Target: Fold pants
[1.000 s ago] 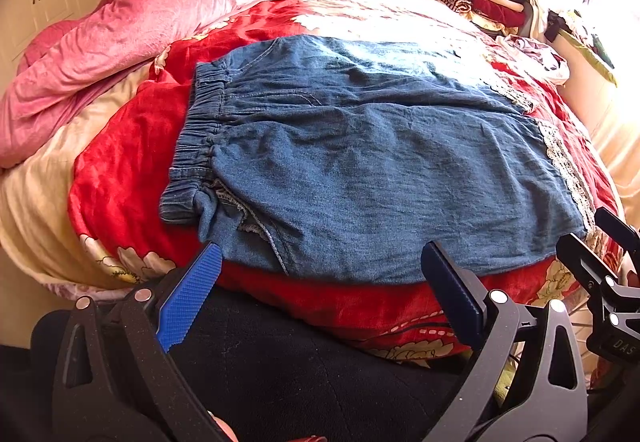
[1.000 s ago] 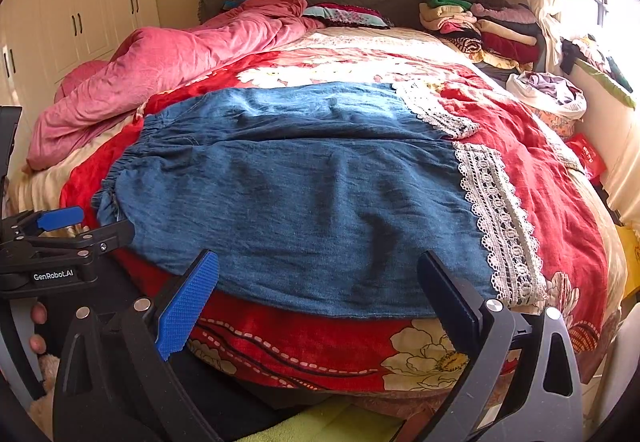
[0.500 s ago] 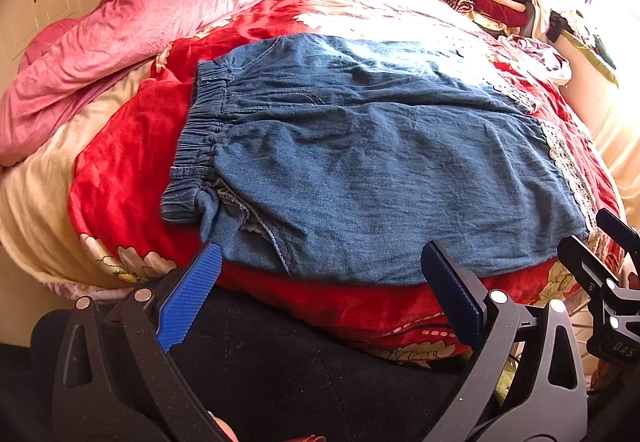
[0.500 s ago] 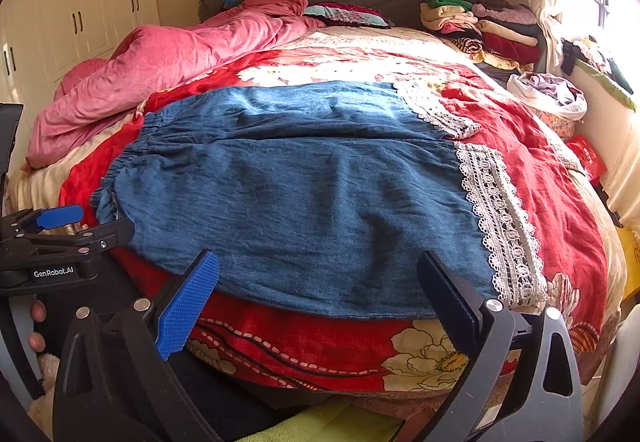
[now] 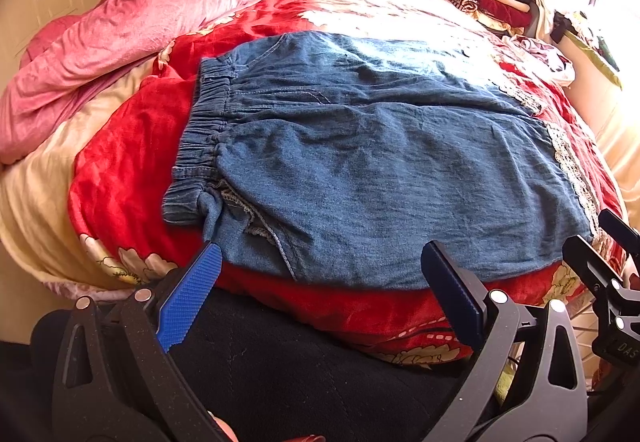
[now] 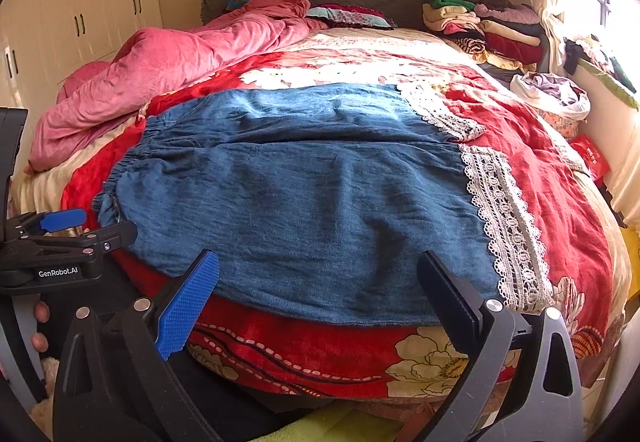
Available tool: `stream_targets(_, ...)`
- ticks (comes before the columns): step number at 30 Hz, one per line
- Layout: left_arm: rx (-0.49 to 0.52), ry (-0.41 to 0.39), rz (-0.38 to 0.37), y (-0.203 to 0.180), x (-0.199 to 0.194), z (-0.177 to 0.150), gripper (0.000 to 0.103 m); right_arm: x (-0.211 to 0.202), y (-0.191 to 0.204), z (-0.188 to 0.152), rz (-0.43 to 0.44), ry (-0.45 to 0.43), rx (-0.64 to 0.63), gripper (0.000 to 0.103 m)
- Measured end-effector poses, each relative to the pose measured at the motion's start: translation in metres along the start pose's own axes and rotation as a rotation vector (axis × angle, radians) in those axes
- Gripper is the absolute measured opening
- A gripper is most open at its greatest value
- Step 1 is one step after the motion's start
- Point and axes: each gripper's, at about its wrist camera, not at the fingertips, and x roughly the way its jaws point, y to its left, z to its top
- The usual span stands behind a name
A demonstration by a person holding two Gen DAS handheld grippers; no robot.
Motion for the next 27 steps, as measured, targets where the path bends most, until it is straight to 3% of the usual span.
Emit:
stream_targets(12,-0.032,0.026,0.023,0.020,0.021,0.020,0.094,0.030,-0.004,0.035,0.014,0.005,-0.037,0.099)
stream_targets(27,-0.106,0.048,0.088,0.083,0.068,0.096,0.094,0.125,0.008,0.134,0.092,0.073,-0.150,0.099)
